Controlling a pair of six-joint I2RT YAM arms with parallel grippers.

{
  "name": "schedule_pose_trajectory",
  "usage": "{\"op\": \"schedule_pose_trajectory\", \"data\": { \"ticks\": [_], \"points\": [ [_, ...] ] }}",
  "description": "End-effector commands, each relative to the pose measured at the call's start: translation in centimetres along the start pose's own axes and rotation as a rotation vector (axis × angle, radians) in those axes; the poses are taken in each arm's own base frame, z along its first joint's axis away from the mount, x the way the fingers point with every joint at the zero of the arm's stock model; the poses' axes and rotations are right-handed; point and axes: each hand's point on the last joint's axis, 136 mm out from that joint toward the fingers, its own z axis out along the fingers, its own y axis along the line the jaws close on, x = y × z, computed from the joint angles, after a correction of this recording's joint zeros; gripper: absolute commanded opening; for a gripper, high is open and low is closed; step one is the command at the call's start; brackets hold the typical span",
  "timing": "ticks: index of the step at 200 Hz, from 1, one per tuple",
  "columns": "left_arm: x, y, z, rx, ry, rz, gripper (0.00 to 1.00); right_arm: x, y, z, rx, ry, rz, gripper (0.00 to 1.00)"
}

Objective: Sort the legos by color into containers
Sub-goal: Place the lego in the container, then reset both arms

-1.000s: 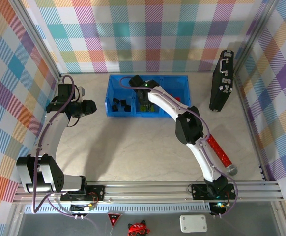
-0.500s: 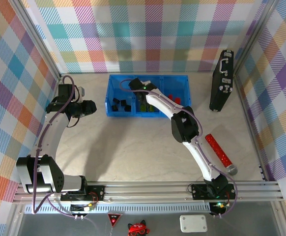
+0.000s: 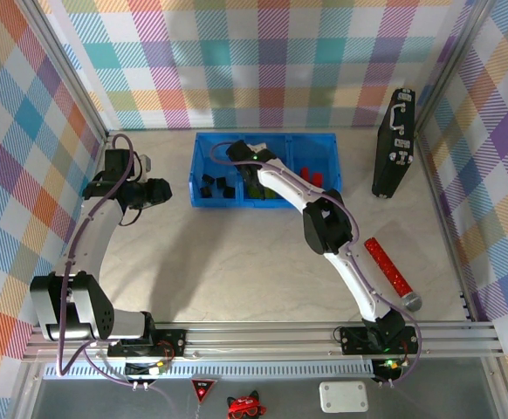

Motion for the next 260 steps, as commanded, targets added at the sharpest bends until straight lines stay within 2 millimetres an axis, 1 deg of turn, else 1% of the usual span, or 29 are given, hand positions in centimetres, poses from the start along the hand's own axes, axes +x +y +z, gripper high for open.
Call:
{"op": "schedule_pose_trajectory", "data": {
  "ticks": [1,26,40,49,53,67,94,120,125,133,147,171,188,209,223,231,241,255,260],
  "points": [
    [0.0,0.6,0.0,-0.023,0.006,0.006,0.45,-3.0,-3.0,-6.4,-0.035,-0.072,0.074,0.59],
    [0.1,0.8,-0.2,-0.032,-0.005,0.01,0.45,-2.9,-4.6,-8.6,-0.054,-0.079,0.091,0.65],
    [0.1,0.9,-0.1,-0.036,-0.006,0.01,0.47,-2.8,-5.6,-9.9,-0.06,-0.092,0.091,0.68],
    [0.2,0.9,0.0,-0.035,0.001,0.01,0.49,-2.4,-6.4,-10.4,-0.06,-0.098,0.086,0.72],
    [0.3,0.8,0.0,-0.03,0.004,0.012,0.49,-2.1,-6.2,-10.6,-0.09,-0.091,0.076,0.74],
    [0.5,0.4,0.1,-0.004,0.011,0.02,0.52,-1.2,-6.9,-11.3,-0.111,-0.093,0.044,0.81],
    [0.6,0.6,-0.1,-0.011,-0.003,0.019,0.63,1.0,-9.4,-11.5,-0.105,-0.076,0.015,0.91],
    [0.6,1.0,-0.5,-0.037,-0.01,0.001,0.79,3.4,-11.5,-11.5,-0.148,-0.068,0.042,0.98],
    [0.5,1.0,-0.6,-0.045,-0.012,-0.006,0.84,4.0,-11.9,-11.3,-0.159,-0.062,0.051,1.0],
    [0.4,1.1,-0.9,-0.053,-0.022,-0.015,0.91,4.9,-12.5,-11.0,-0.184,-0.05,0.065,0.99],
    [0.1,1.3,-1.3,-0.064,-0.043,-0.035,1.0,6.3,-13.6,-10.4,-0.211,-0.026,0.097,0.99],
    [-0.3,1.4,-2.2,-0.079,-0.073,-0.087,1.0,8.9,-15.8,-8.6,-0.219,0.008,0.151,0.99],
    [-0.3,2.1,-2.4,-0.113,-0.098,-0.139,1.0,10.7,-17.2,-7.0,-0.214,-0.001,0.165,0.99],
    [0.2,4.0,-2.0,-0.197,-0.134,-0.209,1.0,13.1,-19.0,-4.8,-0.184,-0.012,0.207,0.99],
    [0.6,5.4,-1.1,-0.248,-0.172,-0.225,1.0,14.4,-20.5,-3.3,-0.129,-0.01,0.232,0.99],
    [0.7,6.3,-0.7,-0.281,-0.202,-0.229,1.0,15.0,-21.3,-2.8,-0.093,-0.001,0.225,1.0],
    [0.8,7.1,0.0,-0.307,-0.239,-0.214,1.0,15.1,-22.5,-2.4,-0.024,-0.027,0.204,1.0],
    [0.9,8.0,0.8,-0.337,-0.295,-0.181,1.0,14.9,-23.2,-1.8,0.011,-0.105,0.175,0.99],
    [0.4,8.2,0.9,-0.339,-0.334,-0.17,1.0,14.8,-23.4,-1.6,0.021,-0.136,0.168,0.99]
  ]
}}
